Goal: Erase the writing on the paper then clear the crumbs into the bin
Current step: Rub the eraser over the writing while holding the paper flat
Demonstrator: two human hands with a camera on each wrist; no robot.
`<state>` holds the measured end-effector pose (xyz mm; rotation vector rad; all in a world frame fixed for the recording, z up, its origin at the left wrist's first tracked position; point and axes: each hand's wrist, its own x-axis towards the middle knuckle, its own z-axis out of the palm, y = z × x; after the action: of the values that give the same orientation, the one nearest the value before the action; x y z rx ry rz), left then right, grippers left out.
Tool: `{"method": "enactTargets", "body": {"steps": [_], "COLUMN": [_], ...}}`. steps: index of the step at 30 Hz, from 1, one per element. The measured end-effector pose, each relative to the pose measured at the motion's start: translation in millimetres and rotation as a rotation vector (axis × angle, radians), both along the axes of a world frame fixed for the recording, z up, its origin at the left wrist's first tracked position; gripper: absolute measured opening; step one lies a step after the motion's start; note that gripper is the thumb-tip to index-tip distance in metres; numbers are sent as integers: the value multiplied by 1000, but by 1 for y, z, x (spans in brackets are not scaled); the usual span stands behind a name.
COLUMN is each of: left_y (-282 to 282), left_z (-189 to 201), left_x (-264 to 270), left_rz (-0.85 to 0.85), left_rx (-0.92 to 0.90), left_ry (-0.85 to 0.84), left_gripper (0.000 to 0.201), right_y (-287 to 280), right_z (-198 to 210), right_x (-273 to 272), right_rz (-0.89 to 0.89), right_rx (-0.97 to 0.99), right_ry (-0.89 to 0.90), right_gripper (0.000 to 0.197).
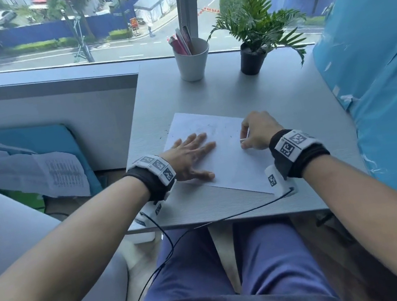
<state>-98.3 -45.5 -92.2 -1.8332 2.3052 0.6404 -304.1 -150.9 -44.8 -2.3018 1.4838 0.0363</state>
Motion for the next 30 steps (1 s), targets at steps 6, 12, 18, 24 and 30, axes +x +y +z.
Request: {"method": "enactTargets", "body": {"steps": [6, 12, 18, 24, 30], "left_y": [-5, -7, -8, -8, -7], "left_z": [4, 3, 2, 2, 5], "left_x": [4, 4, 5, 5, 2], "left_rz": [8, 39, 45, 50, 54], "left_rx": [119, 132, 148, 153, 170], "left_ry": [-20, -38, -36, -49, -45], "left_gripper": [125, 126, 131, 132, 130], "right_y": [36, 46, 41, 61, 45], "right_z": [-4, -17, -13, -13, -14], "right_x": [31, 28, 27, 29, 27], "right_rz": [210, 140, 150, 314, 186], "right_rx": [124, 67, 109, 172, 128], "right_ry": [-190, -241, -247, -161, -227], "right_gripper": [15, 11, 12, 10, 10]}}
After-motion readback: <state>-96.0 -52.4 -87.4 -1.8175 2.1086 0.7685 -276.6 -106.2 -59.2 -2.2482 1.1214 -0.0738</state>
